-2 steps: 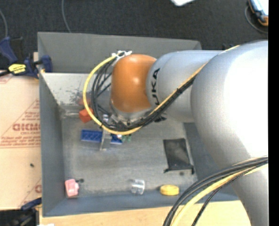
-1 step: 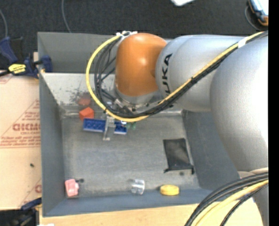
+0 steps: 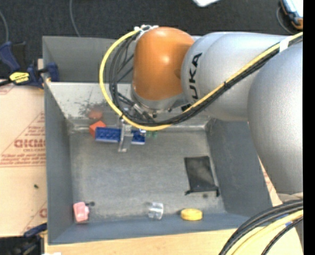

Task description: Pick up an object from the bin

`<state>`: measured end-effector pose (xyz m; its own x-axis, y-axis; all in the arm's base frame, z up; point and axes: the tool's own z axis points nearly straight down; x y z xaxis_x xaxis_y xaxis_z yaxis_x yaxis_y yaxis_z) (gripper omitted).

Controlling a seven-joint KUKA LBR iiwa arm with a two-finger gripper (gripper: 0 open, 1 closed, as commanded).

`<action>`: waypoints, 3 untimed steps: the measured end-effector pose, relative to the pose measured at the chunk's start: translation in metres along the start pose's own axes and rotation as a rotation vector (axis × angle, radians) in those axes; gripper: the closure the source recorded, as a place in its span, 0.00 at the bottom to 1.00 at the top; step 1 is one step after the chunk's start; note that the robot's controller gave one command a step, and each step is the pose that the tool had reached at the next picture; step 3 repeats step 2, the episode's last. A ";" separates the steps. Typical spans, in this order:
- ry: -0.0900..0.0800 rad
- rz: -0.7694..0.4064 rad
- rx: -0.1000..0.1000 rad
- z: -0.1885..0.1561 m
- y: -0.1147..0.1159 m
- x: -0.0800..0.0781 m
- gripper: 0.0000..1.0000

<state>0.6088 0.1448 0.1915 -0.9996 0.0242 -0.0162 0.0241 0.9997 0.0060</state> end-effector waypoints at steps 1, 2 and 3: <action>0.012 0.021 0.003 0.045 -0.008 0.001 1.00; -0.001 -0.021 0.001 0.074 -0.005 -0.007 1.00; -0.001 -0.021 0.001 0.074 -0.005 -0.007 1.00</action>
Offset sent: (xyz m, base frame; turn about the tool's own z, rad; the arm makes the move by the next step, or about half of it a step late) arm 0.0069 -0.0033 -0.0728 -0.0213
